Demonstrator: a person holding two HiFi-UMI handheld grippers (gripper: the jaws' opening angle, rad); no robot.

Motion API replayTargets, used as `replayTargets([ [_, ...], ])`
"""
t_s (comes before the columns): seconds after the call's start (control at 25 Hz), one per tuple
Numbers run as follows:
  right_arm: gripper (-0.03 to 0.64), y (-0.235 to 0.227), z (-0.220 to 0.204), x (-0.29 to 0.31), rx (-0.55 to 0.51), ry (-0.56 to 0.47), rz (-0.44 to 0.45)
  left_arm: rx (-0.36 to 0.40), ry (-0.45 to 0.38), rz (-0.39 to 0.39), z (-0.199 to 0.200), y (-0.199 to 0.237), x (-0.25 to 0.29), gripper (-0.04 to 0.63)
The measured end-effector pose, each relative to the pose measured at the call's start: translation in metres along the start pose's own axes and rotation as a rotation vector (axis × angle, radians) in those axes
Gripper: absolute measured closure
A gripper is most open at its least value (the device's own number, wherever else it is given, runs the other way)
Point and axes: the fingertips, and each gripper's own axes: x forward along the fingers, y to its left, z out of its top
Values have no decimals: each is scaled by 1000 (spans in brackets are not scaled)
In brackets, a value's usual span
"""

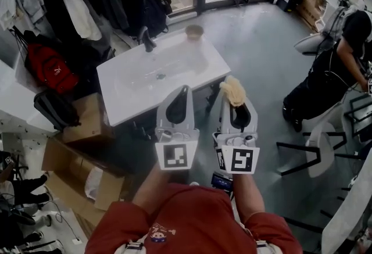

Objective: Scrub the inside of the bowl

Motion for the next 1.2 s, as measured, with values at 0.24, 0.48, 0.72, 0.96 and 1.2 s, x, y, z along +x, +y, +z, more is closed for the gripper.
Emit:
replayTargets([
  [0.24, 541, 3, -14, 46, -2, 6, 2, -4, -1, 0, -13, 28, 35, 589],
  [0.48, 541, 7, -31, 99, -7, 15, -10, -5, 21, -10, -35, 63, 75, 589],
  [0.72, 540, 22, -45, 155, -38, 34, -4, -55, 8, -7, -56, 104, 118, 589],
  [0.96, 540, 22, -51, 189, -90, 28, -25, -85, -21, -35, -65, 124, 154, 589],
  [1.2, 541, 11, -65, 212, -75, 23, -69, -90, -14, -83, -77, 125, 182, 589],
])
